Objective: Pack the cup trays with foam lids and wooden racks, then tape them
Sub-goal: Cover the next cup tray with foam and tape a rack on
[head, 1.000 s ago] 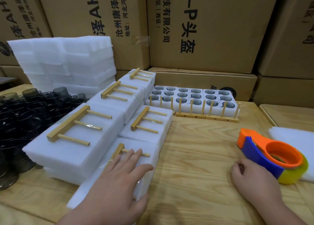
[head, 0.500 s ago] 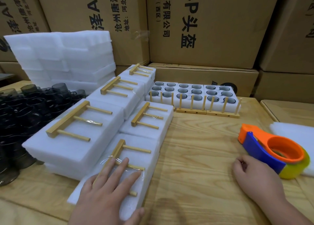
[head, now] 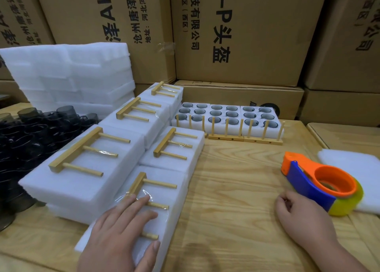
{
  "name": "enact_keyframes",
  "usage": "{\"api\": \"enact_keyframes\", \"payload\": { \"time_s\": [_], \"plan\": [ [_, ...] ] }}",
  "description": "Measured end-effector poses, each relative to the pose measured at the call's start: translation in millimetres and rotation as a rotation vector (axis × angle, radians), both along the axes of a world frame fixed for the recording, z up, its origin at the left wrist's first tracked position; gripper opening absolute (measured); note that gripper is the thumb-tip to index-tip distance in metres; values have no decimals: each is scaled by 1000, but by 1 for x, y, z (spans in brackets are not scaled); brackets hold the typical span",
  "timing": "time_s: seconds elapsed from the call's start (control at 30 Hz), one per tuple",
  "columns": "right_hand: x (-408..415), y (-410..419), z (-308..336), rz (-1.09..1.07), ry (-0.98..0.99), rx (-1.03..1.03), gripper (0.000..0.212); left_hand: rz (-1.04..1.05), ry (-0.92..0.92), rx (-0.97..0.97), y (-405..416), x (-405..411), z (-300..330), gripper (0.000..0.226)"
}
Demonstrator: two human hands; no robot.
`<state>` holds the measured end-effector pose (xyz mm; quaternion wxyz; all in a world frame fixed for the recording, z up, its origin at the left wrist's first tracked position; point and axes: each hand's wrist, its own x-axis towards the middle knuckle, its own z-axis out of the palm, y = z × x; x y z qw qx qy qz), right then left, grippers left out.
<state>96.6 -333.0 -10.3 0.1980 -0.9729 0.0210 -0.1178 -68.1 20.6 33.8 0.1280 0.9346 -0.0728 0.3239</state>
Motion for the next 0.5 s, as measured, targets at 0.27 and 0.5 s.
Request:
{"api": "enact_keyframes", "payload": {
  "time_s": [0.27,0.5],
  "plan": [
    [-11,-2,3,16,13,9,18,10,-42,-30,-7,0,3,29],
    [-22,-6,3,48,-15,29,20,-306,287,85,-58,3,22,19]
  ]
}}
